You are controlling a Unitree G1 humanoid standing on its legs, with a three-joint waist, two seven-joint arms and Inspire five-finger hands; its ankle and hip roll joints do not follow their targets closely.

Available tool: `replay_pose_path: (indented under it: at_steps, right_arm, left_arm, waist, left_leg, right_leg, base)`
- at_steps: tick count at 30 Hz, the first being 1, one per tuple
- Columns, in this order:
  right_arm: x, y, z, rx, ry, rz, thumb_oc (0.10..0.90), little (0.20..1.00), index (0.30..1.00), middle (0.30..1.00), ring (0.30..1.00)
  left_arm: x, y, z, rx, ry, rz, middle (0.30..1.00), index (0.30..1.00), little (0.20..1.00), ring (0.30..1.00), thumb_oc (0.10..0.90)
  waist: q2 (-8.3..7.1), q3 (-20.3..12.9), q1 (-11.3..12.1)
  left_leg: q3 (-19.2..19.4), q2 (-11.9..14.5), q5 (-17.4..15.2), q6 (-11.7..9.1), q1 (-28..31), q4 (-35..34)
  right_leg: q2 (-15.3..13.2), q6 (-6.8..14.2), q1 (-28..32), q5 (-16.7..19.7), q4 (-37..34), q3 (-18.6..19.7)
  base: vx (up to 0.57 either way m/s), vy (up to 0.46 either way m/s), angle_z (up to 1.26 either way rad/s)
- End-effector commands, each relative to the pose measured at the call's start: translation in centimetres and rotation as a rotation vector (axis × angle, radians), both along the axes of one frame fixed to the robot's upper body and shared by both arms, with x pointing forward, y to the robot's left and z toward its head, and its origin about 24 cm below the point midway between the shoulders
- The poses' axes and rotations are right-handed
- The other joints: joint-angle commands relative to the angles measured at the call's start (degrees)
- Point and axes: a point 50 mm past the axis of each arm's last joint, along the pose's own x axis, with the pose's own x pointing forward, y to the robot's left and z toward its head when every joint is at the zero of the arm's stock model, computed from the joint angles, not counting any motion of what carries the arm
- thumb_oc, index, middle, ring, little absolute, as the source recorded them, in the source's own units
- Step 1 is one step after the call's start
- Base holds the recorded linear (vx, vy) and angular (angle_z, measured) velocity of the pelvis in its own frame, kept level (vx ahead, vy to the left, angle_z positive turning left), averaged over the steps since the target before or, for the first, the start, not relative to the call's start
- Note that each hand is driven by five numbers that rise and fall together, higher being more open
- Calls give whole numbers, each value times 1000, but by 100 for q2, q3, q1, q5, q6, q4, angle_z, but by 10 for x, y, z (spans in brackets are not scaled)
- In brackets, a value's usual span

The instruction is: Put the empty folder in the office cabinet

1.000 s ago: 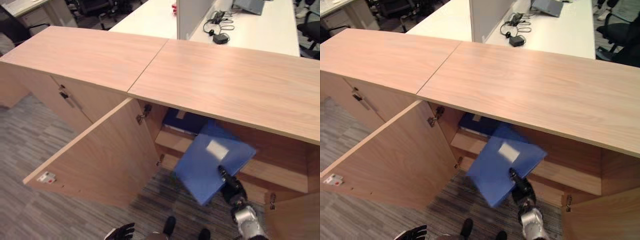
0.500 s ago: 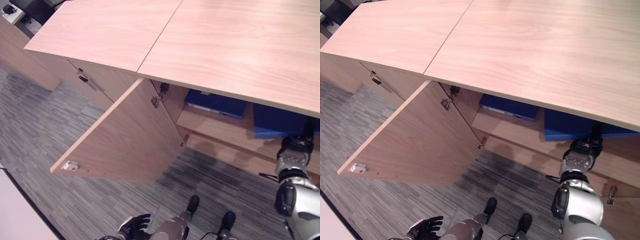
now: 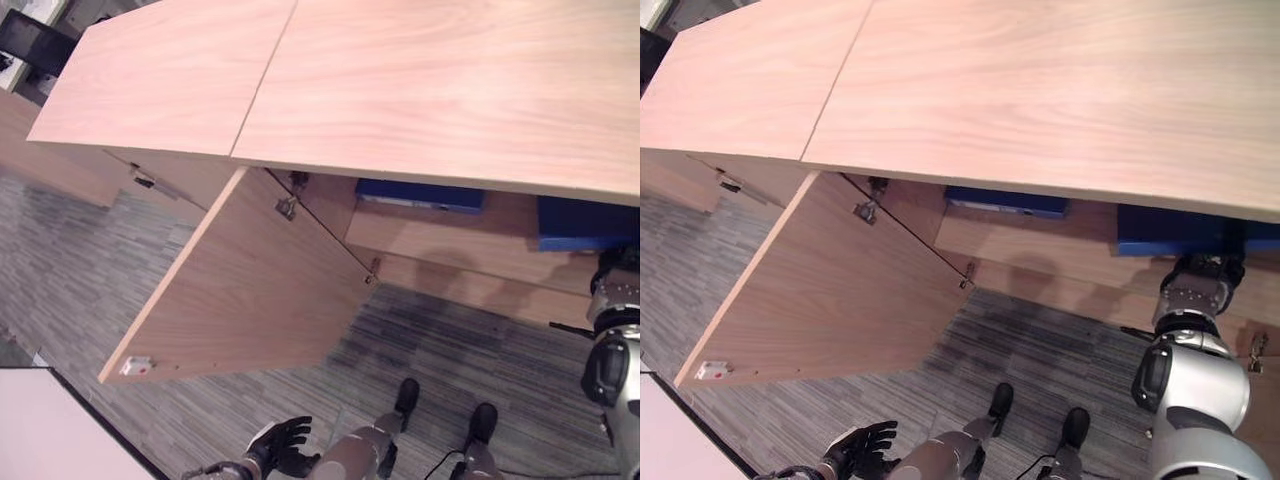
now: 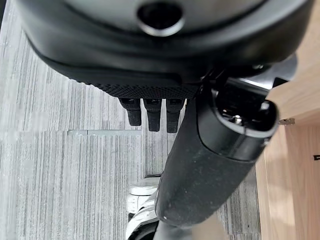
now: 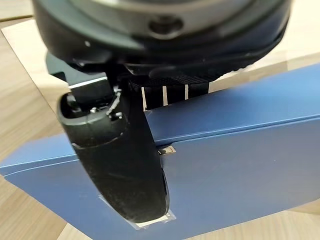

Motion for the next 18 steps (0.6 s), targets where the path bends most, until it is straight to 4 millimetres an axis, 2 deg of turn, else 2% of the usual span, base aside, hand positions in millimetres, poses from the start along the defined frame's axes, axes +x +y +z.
replay_pose_path:
  at_steps: [1,6,10,13,17,18]
  right_arm:
    - [5,-13,90,-279,-126,-14,400,300,300,300,300]
    - [9,-8,114,-311,-161,-8,400,300,300,300,300]
    - [11,-2,146,-354,-216,-16,400,300,300,300,300]
    - [6,-3,169,-368,-282,-42,400,300,300,300,300]
    - [-2,-4,199,-443,-298,-70,400,300,300,300,300]
    - [-2,-3,200,-444,-299,-69,400,300,300,300,300]
  left_arm:
    - [0,13,4,25,-13,-10,900,900,900,900,800]
    - [4,18,7,31,-28,10,900,900,900,900,800]
    - [10,24,10,43,-45,24,900,900,900,900,800]
    - [14,28,12,43,-53,39,900,900,900,900,800]
    - [18,33,13,59,-53,52,900,900,900,900,800]
    - [18,33,13,58,-54,53,900,900,900,900,800]
  waist:
    - [-279,234,26]
    - [-249,452,56]
    - [-242,597,96]
    - [-240,621,56]
    - [-230,629,-145]
    - [-235,625,-145]
  left_leg:
    - [145,172,-756,-318,145,-44]
    - [422,307,-661,-288,-78,-8]
    - [646,376,-827,-249,-422,299]
    - [719,376,-936,-247,-795,585]
    - [846,321,-1153,-278,-1226,1026]
    - [856,317,-1173,-278,-1250,1056]
  right_leg:
    - [-181,137,-79,-935,326,83]
    - [-163,99,-663,-1003,783,275]
    - [-211,137,-1490,-1249,1587,473]
    - [-290,174,-2166,-1384,2183,598]
    - [-370,169,-2764,-1540,2678,827]
    - [-373,168,-2790,-1552,2702,839]
  base:
    - [-54,-36,-34]
    - [-20,-51,-37]
    - [-1,-29,-37]
    - [15,-8,-24]
    - [53,10,12]
    - [59,29,20]
